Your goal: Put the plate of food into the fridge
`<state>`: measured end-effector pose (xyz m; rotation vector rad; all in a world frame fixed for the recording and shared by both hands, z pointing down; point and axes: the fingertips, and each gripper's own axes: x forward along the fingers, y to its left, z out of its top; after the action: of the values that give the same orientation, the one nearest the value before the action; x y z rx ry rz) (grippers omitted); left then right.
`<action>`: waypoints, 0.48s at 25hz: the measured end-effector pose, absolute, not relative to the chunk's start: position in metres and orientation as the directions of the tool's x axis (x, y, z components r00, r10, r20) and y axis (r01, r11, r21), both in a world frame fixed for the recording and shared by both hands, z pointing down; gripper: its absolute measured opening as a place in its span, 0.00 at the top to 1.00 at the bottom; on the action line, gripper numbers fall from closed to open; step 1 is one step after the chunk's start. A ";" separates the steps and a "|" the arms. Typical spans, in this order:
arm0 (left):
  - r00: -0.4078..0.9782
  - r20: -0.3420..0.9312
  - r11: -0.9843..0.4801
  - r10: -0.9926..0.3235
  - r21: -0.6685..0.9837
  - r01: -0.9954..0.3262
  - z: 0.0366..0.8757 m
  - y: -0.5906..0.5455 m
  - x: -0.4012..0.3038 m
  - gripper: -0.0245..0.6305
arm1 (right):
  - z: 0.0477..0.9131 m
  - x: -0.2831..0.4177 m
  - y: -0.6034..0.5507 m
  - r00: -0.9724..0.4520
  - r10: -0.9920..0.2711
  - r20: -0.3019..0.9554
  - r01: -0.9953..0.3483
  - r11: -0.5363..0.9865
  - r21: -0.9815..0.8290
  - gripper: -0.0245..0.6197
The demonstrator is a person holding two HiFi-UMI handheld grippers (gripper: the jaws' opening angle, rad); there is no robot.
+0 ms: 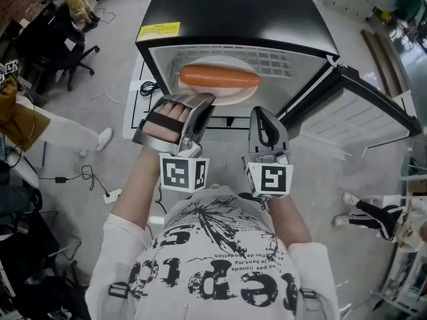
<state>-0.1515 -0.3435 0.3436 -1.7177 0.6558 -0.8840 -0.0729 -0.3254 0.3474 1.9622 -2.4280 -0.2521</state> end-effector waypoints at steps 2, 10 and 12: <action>0.584 0.255 -0.313 -0.771 -0.950 0.001 0.348 -0.351 -0.150 0.92 | 0.348 -0.070 -0.330 -0.201 -0.976 -0.087 -0.972 0.188 0.140 0.96; 0.583 0.296 -0.355 -0.757 -0.935 0.014 0.364 -0.376 -0.133 0.92 | 0.343 -0.052 -0.352 -0.185 -0.979 -0.087 -0.973 0.170 0.154 0.96; 0.572 0.301 -0.360 -0.763 -0.933 0.010 0.365 -0.384 -0.130 0.92 | 0.342 -0.050 -0.360 -0.193 -0.977 -0.085 -0.972 0.179 0.150 0.96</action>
<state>-0.1297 -0.3840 0.3646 -1.7625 0.6224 -0.9274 -0.0498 -0.3605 0.3421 1.9762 -2.3889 -0.2656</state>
